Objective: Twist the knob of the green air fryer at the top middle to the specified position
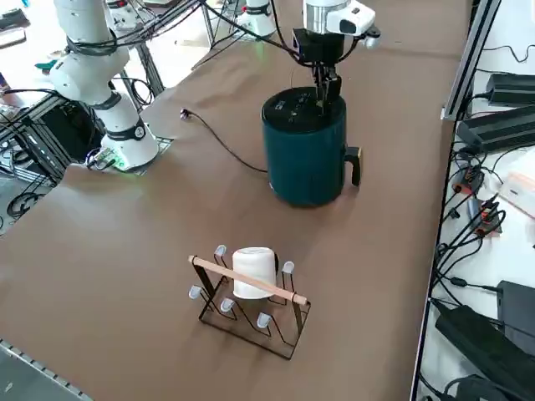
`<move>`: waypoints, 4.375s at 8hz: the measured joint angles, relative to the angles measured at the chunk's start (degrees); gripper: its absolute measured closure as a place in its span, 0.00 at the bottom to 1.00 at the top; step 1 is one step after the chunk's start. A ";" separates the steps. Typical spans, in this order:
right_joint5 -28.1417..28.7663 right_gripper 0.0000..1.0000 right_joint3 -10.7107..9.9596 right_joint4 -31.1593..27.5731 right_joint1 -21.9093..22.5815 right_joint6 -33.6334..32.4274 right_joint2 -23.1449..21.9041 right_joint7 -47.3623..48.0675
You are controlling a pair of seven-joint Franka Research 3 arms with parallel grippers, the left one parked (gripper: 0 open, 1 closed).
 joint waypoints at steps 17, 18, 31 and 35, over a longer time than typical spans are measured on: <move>-0.29 0.54 0.24 0.10 -0.64 -0.14 0.00 -28.32; -0.43 0.53 0.27 0.10 -0.60 -0.15 0.00 -28.38; -1.35 0.00 0.18 0.77 -0.86 -4.73 -4.50 -11.27; -1.35 0.00 0.26 0.83 -0.88 -9.09 -9.77 14.20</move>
